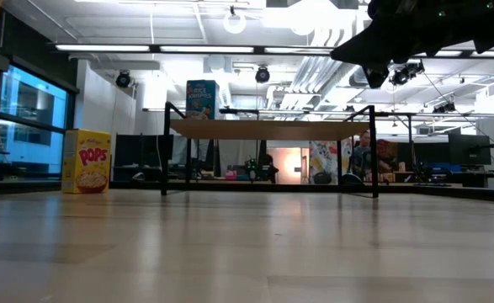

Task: Stack cereal on shelf
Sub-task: Put the blue cereal box on the shelf aligned with the other blue cereal box

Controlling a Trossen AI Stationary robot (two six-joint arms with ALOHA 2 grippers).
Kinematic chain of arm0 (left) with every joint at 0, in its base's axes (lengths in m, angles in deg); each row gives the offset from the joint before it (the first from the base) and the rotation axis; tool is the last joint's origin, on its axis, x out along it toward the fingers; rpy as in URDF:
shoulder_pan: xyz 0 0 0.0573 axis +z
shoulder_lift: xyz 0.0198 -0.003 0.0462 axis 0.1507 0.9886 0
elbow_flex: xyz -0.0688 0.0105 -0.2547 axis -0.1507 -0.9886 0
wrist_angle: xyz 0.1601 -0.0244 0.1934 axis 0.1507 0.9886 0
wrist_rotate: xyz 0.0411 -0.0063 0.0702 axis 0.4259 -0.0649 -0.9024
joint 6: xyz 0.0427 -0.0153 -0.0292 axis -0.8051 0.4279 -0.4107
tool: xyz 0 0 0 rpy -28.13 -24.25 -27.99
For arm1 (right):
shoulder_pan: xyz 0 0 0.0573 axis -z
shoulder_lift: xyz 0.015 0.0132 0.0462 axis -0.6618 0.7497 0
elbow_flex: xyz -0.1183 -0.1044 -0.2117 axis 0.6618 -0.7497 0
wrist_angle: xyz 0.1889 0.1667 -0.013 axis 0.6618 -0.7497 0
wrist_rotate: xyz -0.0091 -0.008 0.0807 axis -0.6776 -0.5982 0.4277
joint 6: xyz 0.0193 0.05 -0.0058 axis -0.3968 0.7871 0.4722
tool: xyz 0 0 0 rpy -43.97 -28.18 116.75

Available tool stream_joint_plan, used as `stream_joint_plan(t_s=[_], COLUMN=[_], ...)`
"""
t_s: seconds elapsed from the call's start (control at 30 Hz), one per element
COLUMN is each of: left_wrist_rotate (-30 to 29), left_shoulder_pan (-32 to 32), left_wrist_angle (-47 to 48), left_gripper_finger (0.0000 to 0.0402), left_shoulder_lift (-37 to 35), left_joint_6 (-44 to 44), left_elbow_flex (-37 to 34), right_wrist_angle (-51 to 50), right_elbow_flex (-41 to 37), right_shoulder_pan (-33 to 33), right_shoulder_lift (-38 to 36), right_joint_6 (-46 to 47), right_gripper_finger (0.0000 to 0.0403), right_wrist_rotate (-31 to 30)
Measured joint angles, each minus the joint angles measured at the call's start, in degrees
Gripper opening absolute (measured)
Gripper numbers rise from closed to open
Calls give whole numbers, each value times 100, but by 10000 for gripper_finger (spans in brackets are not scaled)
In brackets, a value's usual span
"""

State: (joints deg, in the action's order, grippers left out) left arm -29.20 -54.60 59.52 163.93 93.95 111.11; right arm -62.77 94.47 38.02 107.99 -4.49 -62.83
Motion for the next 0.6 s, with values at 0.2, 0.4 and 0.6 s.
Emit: stream_joint_plan(t_s=[0.2,0.4,0.6], left_wrist_rotate=[0,18,120], left_shoulder_pan=[0,31,91], left_wrist_angle=[-179,-180,-476], left_gripper_finger=[280,280,280], left_shoulder_lift=[6,4,9], left_joint_6=[19,117,161], left_elbow_flex=[0,-24,-214], right_wrist_angle=[-13,-14,-20], right_elbow_flex=[0,0,0], right_shoulder_pan=[0,0,0], right_shoulder_lift=[0,0,0], right_joint_6=[-118,-140,-140], right_gripper_finger=[0,0,0], right_wrist_rotate=[-2,-2,-2])
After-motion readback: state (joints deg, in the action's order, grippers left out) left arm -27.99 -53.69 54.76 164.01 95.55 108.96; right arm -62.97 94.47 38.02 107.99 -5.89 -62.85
